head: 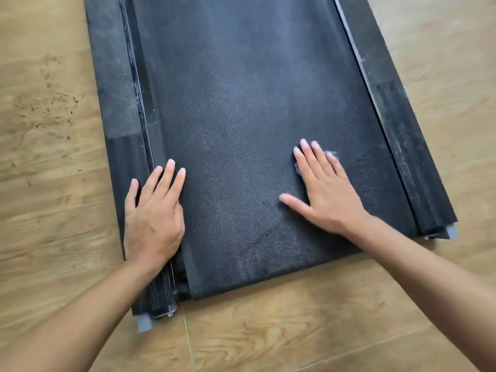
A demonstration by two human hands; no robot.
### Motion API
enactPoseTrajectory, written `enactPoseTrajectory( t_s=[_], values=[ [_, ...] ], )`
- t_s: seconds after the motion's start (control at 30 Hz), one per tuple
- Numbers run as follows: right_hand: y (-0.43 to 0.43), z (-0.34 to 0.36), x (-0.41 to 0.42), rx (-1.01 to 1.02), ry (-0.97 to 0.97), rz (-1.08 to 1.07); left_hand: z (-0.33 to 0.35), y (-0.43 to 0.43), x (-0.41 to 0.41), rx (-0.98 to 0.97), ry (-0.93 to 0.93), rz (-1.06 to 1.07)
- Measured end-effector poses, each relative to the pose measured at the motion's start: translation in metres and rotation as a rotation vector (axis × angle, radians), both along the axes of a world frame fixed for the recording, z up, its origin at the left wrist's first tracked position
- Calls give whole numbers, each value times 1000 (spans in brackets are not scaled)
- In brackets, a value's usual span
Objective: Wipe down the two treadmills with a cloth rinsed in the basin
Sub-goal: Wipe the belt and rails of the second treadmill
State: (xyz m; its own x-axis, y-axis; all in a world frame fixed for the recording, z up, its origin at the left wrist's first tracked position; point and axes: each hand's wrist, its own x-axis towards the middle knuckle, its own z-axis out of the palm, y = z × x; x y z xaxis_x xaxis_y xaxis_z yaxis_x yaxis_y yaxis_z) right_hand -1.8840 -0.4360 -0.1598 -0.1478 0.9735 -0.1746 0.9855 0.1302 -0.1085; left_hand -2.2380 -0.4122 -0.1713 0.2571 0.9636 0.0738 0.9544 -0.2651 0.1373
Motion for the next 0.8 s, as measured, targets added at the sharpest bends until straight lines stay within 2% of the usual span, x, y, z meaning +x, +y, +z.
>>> enactPoseTrajectory(
  t_s=[0.07,0.13,0.2,0.3,0.37,0.47,0.53,0.6,0.7,0.8],
  values=[
    [75,1,-12,7,17,-115,0,-3,0,-12,-5,0],
    [110,2,-31,29,44,-149,2,-2,-2,-15,-3,-2],
    [77,1,-50,14,79,-83,4,-2,-5,-79,-23,-18],
    [-49,8,-90,-46,136,179,8,9,-21,-233,-62,-104],
    [-101,9,-101,-96,182,243,12,19,-30,-367,-46,-200],
    [-101,14,-96,-136,303,258,21,27,-37,-543,-8,-240],
    [-91,21,-84,-241,555,190,22,28,-32,-554,-13,-250],
    [-85,22,-69,-220,640,162,22,22,-29,-493,-47,-220],
    [-74,18,-52,-72,430,153,17,13,-27,-372,-71,-174],
    [-63,24,-53,-122,410,131,18,18,-33,-416,-153,-194]
  ],
)
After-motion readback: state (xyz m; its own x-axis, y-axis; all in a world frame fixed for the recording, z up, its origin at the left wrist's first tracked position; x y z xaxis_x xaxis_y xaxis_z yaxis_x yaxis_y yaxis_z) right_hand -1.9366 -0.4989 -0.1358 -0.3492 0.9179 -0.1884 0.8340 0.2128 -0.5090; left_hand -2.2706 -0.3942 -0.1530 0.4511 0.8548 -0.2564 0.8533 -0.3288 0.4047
